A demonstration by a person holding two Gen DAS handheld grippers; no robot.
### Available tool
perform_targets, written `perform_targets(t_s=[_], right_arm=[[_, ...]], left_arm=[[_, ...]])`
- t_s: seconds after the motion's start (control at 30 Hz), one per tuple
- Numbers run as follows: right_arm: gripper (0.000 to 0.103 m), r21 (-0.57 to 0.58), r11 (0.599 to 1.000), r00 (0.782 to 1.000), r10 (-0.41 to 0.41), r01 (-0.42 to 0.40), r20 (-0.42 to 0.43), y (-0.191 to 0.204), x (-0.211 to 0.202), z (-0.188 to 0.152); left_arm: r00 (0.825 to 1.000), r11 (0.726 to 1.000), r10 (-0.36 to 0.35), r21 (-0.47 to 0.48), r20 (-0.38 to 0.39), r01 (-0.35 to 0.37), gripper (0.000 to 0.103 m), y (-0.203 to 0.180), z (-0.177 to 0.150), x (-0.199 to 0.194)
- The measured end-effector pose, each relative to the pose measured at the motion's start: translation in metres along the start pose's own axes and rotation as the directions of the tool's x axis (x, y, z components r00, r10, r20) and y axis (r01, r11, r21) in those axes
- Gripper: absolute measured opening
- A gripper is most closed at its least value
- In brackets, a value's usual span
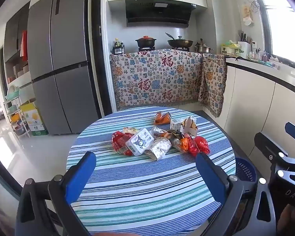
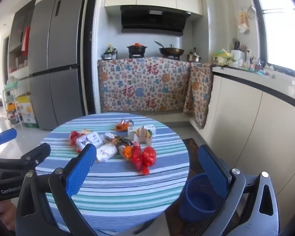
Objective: Collect trash
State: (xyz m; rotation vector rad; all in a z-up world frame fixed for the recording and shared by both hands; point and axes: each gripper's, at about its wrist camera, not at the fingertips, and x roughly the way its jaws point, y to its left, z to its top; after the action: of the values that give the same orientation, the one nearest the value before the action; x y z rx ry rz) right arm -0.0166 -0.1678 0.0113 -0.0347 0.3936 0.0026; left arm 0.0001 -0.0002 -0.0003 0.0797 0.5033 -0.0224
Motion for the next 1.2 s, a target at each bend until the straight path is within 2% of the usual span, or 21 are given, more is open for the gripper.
perform_targets(t_s=[0.47,1.2], right_arm=[[0.103,-0.009,1.0,1.0,-0.01,0.01,-0.012,-0.001,0.001,-0.002],[0.103,-0.007,0.999,0.999,-0.034,0.034,-0.018,-0.004,-0.003,-0.002]], left_arm=[[0.999,0.999,-0.027,-0.024,-0.026,0.026,0.103,0.003,-0.002,0.004],[0.999,0.999,-0.021,-0.025,-0.038,0.02,0.103,0.008,-0.002,0.009]])
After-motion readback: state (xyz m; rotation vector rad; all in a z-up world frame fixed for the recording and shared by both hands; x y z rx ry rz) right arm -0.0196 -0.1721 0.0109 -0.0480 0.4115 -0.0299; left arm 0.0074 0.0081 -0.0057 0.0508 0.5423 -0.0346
